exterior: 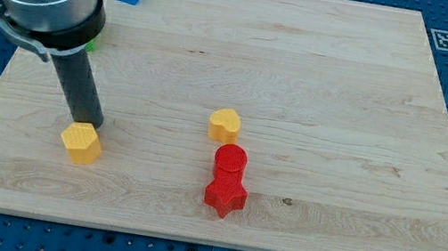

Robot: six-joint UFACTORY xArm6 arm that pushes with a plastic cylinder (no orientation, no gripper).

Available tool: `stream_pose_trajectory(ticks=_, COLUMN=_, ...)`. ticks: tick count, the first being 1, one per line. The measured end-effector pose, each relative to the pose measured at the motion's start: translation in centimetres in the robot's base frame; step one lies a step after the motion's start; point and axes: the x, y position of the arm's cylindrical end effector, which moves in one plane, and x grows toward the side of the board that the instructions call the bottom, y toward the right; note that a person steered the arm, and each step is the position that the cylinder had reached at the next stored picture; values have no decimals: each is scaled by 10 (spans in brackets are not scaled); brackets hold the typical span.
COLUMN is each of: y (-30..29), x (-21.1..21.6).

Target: Push the hexagon to the bottom left side of the board

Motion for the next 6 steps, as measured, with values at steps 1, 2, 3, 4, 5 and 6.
stream_pose_trajectory(ticks=1, y=17, x=0)
stream_pose_trajectory(ticks=2, y=48, x=3)
stream_pose_trajectory(ticks=3, y=40, x=10)
stream_pose_trajectory(ticks=4, y=13, x=15)
stream_pose_trajectory(ticks=5, y=-8, x=31)
stream_pose_trajectory(ticks=6, y=-17, x=45)
